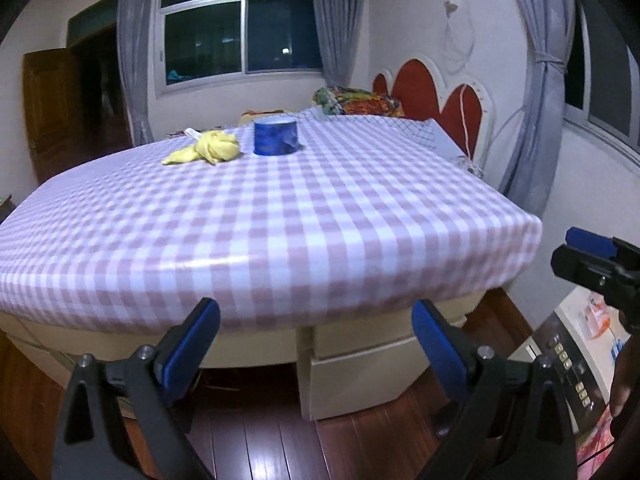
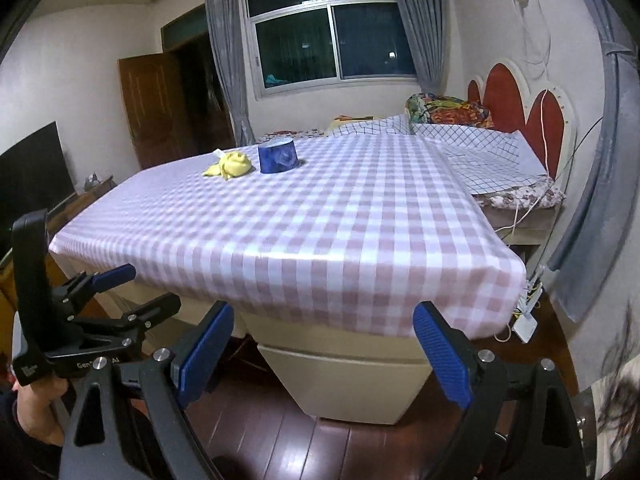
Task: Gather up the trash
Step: 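Move both open tools back toward the bed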
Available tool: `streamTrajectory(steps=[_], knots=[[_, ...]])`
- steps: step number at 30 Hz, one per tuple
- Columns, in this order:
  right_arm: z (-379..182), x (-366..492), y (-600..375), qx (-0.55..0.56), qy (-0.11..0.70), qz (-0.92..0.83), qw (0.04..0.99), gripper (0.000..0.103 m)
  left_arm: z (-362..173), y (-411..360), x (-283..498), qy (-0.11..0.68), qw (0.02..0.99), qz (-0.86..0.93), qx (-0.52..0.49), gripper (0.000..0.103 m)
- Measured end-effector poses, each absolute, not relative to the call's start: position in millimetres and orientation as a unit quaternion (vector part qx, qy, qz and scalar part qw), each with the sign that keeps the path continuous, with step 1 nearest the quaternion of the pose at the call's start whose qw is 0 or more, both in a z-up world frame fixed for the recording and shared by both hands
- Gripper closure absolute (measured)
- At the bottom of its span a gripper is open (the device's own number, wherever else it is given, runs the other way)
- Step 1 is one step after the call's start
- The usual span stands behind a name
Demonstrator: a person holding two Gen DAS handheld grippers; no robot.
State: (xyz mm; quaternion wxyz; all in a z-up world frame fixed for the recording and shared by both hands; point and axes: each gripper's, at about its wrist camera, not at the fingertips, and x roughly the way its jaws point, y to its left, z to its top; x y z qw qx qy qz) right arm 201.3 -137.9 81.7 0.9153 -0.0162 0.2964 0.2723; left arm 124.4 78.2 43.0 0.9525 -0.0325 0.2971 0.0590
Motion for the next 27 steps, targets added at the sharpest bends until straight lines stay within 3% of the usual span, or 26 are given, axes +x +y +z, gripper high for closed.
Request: streamTrajectory(steps=[27], knots=[[98,256,-39,-0.040,0.276,0.322,0.905,0.011,68,166,146,0.259,0.952,0.154,-0.053,0.006]])
